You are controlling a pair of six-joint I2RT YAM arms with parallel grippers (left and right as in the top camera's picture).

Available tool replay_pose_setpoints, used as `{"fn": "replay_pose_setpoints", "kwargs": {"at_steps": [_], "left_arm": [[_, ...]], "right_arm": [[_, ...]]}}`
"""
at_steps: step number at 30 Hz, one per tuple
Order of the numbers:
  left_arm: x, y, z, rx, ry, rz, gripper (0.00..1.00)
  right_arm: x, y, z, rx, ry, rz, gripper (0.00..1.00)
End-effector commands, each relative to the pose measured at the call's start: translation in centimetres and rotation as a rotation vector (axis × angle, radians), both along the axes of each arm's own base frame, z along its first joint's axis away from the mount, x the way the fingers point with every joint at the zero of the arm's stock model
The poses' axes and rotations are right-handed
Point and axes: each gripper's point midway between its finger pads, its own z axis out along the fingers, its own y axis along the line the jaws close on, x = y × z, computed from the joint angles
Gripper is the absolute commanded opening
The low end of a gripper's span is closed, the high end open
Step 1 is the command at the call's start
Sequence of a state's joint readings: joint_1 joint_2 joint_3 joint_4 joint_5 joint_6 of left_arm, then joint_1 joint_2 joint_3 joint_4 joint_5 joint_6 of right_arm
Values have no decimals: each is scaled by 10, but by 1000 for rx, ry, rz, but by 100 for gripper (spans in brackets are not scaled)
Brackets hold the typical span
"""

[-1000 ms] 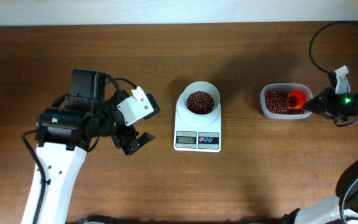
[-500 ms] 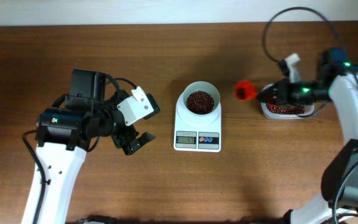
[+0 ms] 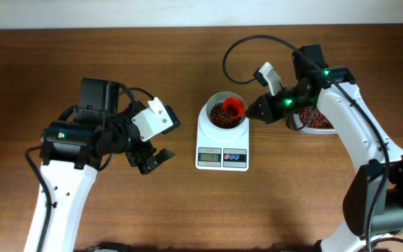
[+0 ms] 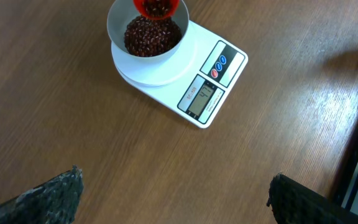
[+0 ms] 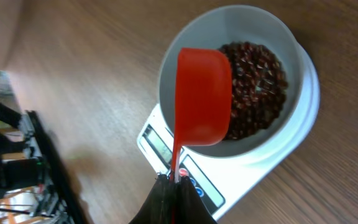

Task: Scoop and weigh 50g on scale
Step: 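Tip a few beans from the scoop into the bowl with right gripper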

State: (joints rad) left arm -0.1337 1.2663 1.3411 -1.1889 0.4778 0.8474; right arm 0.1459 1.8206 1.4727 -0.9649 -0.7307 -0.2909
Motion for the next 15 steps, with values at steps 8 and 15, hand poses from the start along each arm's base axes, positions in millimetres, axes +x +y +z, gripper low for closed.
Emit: {"fn": "replay_pose_setpoints", "kwargs": {"at_steps": [8,15], "left_arm": [[0,-1,2,-6,-2,2,99],[0,-1,2,-6,-2,2,99]], "right_arm": [[14,1,0,-226,-141,57,4],[18,3,7,-231,-167,45,4]]}}
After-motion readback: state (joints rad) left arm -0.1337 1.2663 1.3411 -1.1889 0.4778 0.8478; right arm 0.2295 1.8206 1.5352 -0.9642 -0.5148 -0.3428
